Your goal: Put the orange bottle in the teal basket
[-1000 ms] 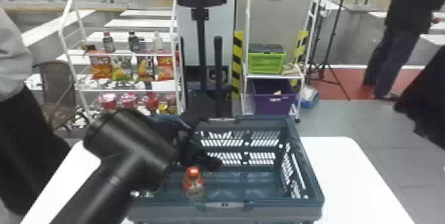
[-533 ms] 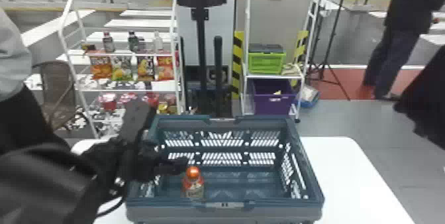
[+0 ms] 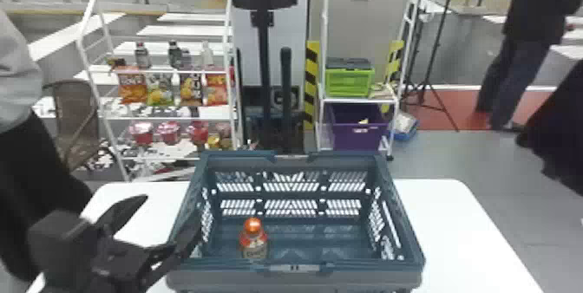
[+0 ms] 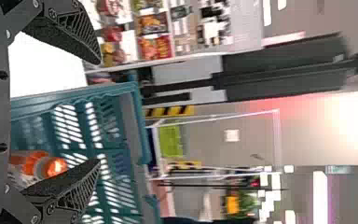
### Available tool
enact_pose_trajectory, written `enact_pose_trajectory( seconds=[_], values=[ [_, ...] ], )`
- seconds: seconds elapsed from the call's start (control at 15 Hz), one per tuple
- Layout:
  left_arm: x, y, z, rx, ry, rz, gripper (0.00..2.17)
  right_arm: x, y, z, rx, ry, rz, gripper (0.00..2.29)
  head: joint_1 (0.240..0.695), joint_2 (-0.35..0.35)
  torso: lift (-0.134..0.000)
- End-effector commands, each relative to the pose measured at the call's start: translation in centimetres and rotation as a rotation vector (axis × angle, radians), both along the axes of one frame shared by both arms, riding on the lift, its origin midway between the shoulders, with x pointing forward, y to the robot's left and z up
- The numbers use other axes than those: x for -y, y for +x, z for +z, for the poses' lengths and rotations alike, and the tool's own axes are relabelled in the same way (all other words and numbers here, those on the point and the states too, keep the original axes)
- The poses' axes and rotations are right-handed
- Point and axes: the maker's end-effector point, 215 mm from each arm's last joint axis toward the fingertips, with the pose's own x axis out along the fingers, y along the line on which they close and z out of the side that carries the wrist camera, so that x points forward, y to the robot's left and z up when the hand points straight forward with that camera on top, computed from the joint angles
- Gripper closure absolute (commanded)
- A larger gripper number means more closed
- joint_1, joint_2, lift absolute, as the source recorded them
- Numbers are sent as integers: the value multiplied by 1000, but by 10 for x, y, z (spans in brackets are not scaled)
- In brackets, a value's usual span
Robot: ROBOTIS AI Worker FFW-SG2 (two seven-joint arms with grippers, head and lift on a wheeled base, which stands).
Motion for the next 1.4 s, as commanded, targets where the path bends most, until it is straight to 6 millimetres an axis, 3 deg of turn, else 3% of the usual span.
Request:
enact_pose_trajectory(
  seconds=[0.0, 0.13, 0.53, 0.87, 1.33],
  values=[
    [0, -33, 13, 117, -70, 25, 167, -1, 1, -1, -3, -2, 6, 124, 499, 0, 0],
    [-4, -54, 9, 184, -109, 68, 167, -1, 1, 0, -4, -2, 8, 124, 499, 0, 0],
    [-30, -86, -70, 98, -100, 168, 164, -8, 3, 8, 8, -11, 36, 124, 499, 0, 0],
    [-31, -92, -79, 84, -102, 175, 164, -14, 5, 7, 0, -12, 52, 124, 499, 0, 0],
    [-11, -94, -82, 78, -115, 145, 164, -16, 3, 13, 4, -17, 64, 124, 499, 0, 0]
  ],
)
